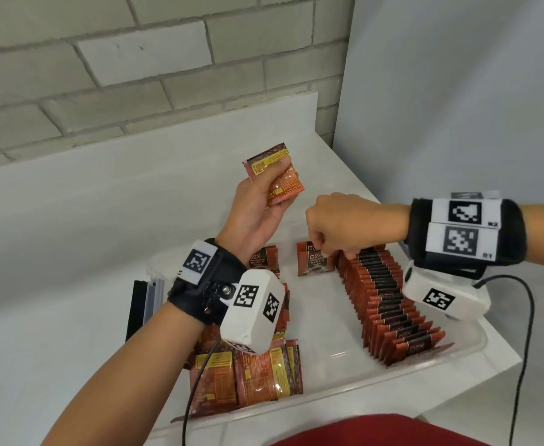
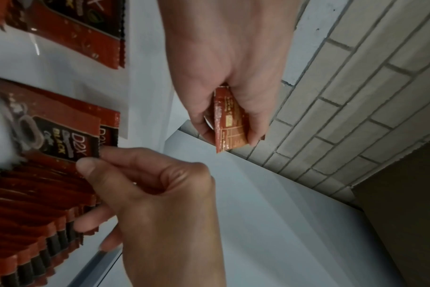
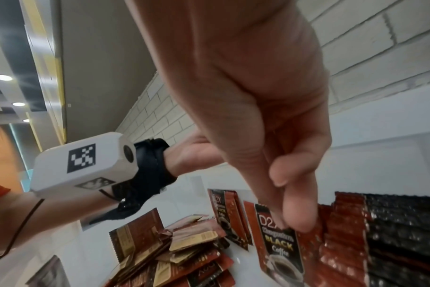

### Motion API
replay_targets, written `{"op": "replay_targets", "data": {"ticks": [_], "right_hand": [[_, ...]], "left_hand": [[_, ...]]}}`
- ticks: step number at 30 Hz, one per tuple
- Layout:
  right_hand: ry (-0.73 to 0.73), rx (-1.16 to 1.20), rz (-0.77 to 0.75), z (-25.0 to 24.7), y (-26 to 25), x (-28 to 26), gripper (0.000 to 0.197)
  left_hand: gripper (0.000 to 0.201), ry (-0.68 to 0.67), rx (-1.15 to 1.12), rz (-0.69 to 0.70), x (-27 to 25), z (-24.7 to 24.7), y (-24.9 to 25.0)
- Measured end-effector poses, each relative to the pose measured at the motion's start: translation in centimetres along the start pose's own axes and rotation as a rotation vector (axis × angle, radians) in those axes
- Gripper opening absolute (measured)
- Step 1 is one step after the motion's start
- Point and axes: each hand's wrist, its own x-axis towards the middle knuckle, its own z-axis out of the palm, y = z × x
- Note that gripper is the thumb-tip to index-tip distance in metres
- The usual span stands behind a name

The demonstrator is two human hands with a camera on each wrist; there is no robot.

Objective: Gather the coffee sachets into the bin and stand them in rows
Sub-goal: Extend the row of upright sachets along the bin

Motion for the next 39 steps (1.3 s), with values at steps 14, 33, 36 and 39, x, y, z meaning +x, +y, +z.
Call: {"op": "replay_targets", "data": {"ticks": [14,33,36,39], "right_hand": [[0.057,-0.136,0.011,-0.3,0.0,0.5,0.013],[0.317,0.942,-0.026,-2.7,2.3,-0.6,0.028],[0.345,1.190,-0.099,-2.2,2.1,-0.9,0.020],[0.439,1.288,-0.136,-1.8,2.6,-1.0,0.021]], "left_hand": [[0.006,-0.013,-0.005,-0.042,-0.1,0.0,0.2],[0.014,-0.166,0.050,0.003,-0.5,0.2,0.2],[0.014,-0.244,0.059,0.000,-0.8,0.2,0.0],[0.022,-0.261,0.064,0.006,-1.0,0.5,0.0]]}}
